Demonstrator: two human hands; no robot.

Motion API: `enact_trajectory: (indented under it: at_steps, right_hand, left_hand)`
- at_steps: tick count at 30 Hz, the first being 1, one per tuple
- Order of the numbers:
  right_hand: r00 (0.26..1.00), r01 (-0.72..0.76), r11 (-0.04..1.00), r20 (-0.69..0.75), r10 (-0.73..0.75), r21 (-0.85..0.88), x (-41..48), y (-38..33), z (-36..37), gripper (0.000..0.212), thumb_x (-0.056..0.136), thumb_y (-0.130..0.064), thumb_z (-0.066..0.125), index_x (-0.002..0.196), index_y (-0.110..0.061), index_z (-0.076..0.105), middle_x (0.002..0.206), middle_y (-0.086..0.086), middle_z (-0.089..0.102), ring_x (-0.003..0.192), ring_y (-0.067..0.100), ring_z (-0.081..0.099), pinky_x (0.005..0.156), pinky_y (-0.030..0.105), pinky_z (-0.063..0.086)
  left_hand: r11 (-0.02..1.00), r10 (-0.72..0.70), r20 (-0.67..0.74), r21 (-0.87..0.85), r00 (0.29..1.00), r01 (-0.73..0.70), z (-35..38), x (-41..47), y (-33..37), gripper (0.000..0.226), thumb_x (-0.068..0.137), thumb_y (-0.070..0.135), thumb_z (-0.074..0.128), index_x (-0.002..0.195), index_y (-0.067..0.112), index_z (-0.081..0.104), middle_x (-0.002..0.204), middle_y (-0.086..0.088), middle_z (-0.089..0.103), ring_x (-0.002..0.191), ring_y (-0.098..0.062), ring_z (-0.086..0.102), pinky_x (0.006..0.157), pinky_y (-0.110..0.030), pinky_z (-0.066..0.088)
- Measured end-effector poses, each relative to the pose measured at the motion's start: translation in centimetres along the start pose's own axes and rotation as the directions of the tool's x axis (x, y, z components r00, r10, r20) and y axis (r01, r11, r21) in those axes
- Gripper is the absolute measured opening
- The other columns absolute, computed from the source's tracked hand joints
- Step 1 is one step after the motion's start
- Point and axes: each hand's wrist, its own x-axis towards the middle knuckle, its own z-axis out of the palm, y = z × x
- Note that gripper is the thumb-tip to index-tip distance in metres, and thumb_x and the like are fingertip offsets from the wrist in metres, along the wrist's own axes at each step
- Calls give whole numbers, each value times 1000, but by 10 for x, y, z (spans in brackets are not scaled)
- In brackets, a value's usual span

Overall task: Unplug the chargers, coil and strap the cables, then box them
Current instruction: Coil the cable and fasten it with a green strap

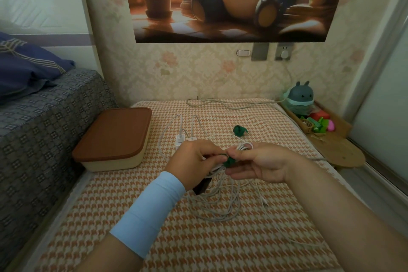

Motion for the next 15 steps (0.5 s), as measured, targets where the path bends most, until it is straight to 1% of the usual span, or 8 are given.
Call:
enact_trajectory:
  at_steps: [1, 3, 5, 7, 9, 11, 13, 15]
  right_hand:
    - [1000, 19, 1000, -2, -19, -3, 0, 1, -1, 24, 95, -10, 64, 119, -7, 65, 95, 15, 76, 84, 27, 75, 76, 39, 64]
    - [996, 85, 994, -7, -85, -66, 2, 2, -1, 29, 94, -8, 65, 122, -17, 64, 102, 13, 77, 86, 27, 75, 85, 45, 61]
    - [985, 171, 976, -1, -173, -136, 3, 3, -1, 37, 93, -6, 67, 124, -24, 61, 105, 12, 77, 90, 28, 75, 90, 46, 59]
    - [969, 245, 955, 23, -244, -168, 2, 4, 1, 46, 93, -1, 66, 133, -23, 58, 107, 13, 75, 94, 31, 74, 90, 45, 60]
    - [950, 312, 921, 53, -308, -234, 0, 4, 2, 51, 95, 0, 64, 140, -21, 54, 114, 17, 69, 101, 32, 72, 88, 43, 60]
    - [931, 364, 880, 88, -354, -305, -2, 3, 3, 52, 96, 0, 62, 143, -21, 51, 112, 16, 66, 102, 28, 72, 85, 37, 60]
    - [920, 389, 850, 110, -375, -356, -4, 1, 4, 53, 97, 0, 61, 144, -23, 49, 105, 11, 64, 94, 22, 71, 83, 33, 59]
    - [917, 398, 833, 126, -380, -385, -6, 1, 7, 55, 97, 1, 60, 144, -25, 46, 103, 11, 60, 85, 17, 69, 81, 31, 57]
  left_hand:
    - [1000, -13, 0, -10, 1000, 13, 1, 0, 1, 8, 87, 19, 73, 90, 21, 80, 82, 11, 72, 79, -4, 65, 75, -24, 53]
    - [999, -39, -20, -37, 999, 38, 2, 1, 1, 7, 86, 18, 74, 89, 21, 80, 82, 10, 73, 79, -4, 65, 76, -23, 53]
    - [995, -80, -45, -70, 996, 76, 2, 3, 1, 5, 84, 19, 76, 85, 23, 80, 81, 10, 73, 78, -5, 65, 75, -24, 53]
    - [989, -115, -53, -98, 992, 110, 2, 3, 1, 5, 81, 19, 78, 80, 24, 80, 80, 10, 72, 78, -5, 64, 76, -24, 52]
    - [968, -190, -45, -175, 981, 180, 2, 2, 2, 10, 80, 19, 79, 75, 28, 78, 78, 7, 72, 78, -6, 65, 75, -24, 53]
    - [908, -312, -10, -297, 950, 295, 1, 1, 5, 14, 79, 19, 80, 73, 31, 77, 77, 6, 75, 76, -11, 69, 73, -25, 56]
    - [836, -401, 45, -390, 915, 386, -1, 0, 8, 12, 79, 17, 80, 75, 28, 78, 74, 5, 76, 72, -11, 70, 67, -23, 55]
    - [772, -468, 79, -448, 880, 451, -3, 0, 9, 10, 79, 14, 80, 75, 23, 79, 74, 2, 76, 69, -11, 70, 64, -22, 53]
